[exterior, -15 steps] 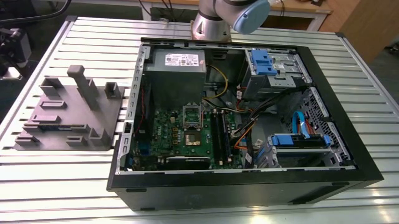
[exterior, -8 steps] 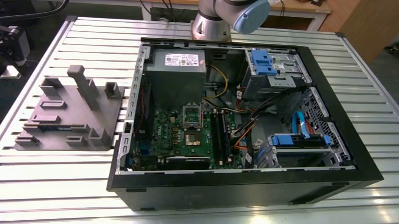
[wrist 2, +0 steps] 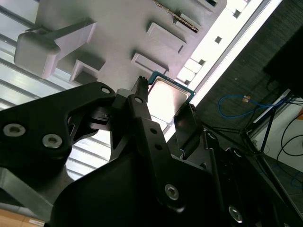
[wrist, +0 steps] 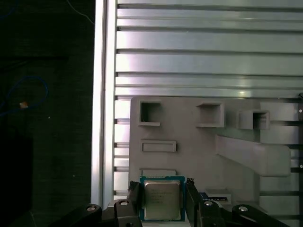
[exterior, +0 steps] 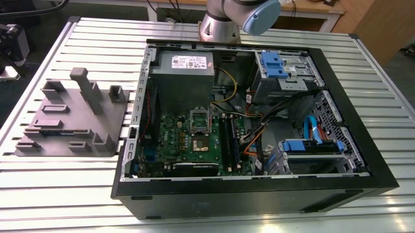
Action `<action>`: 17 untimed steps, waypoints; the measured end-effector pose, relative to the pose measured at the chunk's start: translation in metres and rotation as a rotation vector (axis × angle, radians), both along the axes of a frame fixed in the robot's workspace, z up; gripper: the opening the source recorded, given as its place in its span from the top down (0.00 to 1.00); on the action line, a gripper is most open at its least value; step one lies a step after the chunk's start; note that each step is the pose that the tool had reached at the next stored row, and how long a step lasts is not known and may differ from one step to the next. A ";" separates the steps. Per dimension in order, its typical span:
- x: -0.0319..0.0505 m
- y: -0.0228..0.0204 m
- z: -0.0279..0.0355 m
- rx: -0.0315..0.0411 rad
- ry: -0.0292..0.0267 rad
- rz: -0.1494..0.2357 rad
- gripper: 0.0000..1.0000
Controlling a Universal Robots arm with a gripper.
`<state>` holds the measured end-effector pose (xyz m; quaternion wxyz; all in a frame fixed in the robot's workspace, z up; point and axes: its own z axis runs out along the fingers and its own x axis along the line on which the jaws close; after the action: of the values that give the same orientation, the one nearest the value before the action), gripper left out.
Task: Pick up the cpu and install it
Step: 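Pick up the cpu and move it towards the insertion slot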
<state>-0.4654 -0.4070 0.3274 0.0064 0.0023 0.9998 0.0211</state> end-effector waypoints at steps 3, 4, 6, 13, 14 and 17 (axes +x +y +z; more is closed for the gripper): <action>0.0000 0.0000 0.0020 0.0000 -0.0001 0.000 0.53; 0.0000 0.0000 0.0027 0.0000 0.0000 0.000 0.53; 0.0000 0.0000 0.0040 0.0000 -0.0001 0.000 0.53; 0.0000 0.0000 0.0087 0.0000 -0.0001 0.000 0.53; 0.0000 0.0000 0.0094 0.0000 -0.0001 0.000 0.53; 0.0000 0.0000 0.0113 0.0001 -0.0001 0.000 0.53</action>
<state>-0.4654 -0.4070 0.3387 0.0065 0.0023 0.9998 0.0212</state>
